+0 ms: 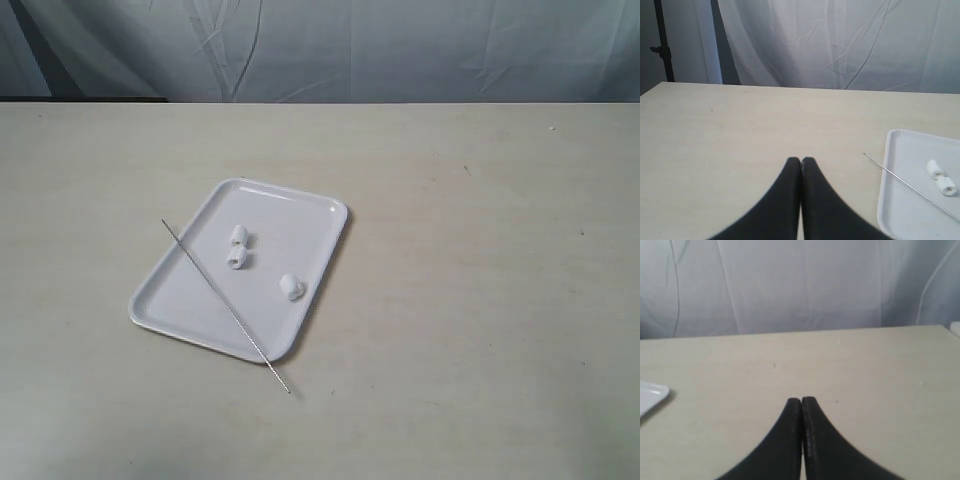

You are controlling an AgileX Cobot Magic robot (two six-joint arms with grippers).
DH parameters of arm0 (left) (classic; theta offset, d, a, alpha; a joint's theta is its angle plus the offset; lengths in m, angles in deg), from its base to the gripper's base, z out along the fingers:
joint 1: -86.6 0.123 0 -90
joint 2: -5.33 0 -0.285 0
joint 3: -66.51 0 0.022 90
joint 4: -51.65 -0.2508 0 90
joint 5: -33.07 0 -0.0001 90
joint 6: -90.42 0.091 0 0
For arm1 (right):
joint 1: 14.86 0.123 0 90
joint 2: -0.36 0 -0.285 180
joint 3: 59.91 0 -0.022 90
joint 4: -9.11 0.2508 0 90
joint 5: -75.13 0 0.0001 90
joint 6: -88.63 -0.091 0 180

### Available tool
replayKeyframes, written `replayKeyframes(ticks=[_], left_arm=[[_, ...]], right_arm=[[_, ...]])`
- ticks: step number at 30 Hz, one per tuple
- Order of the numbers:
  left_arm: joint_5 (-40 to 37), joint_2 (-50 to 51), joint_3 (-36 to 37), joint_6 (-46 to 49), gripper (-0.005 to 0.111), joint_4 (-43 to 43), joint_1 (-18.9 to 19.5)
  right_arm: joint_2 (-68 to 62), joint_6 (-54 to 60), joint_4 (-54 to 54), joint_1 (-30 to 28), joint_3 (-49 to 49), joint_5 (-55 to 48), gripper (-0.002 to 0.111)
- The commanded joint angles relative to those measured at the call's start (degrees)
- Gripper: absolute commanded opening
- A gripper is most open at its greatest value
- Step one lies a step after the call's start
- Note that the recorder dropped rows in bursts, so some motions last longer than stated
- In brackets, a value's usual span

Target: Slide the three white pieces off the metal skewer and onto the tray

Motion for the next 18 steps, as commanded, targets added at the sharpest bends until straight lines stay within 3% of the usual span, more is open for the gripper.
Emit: replayKeyframes(ticks=[1, 6, 10, 18], left_arm=[[0.2, -0.3, 0.2, 1.2, 0.000, 0.3, 0.0], [0.7, -0.3, 0.2, 1.2, 0.000, 0.4, 0.1], [0.7, -0.3, 0.2, 1.2, 0.000, 0.2, 0.1], [0.8, -0.3, 0.2, 1.6, 0.000, 0.0, 0.1]], right_arm=[[0.3, 6.2, 2.6, -0.3, 0.1, -1.9, -0.001], [0.3, 7.9, 8.1, -1.8, 0.1, -1.5, -0.001], [0.3, 21.2, 19.1, -6.0, 0.1, -0.4, -0.001], [0.3, 24.2, 21.9, -7.0, 0.1, -0.7, -0.001]])
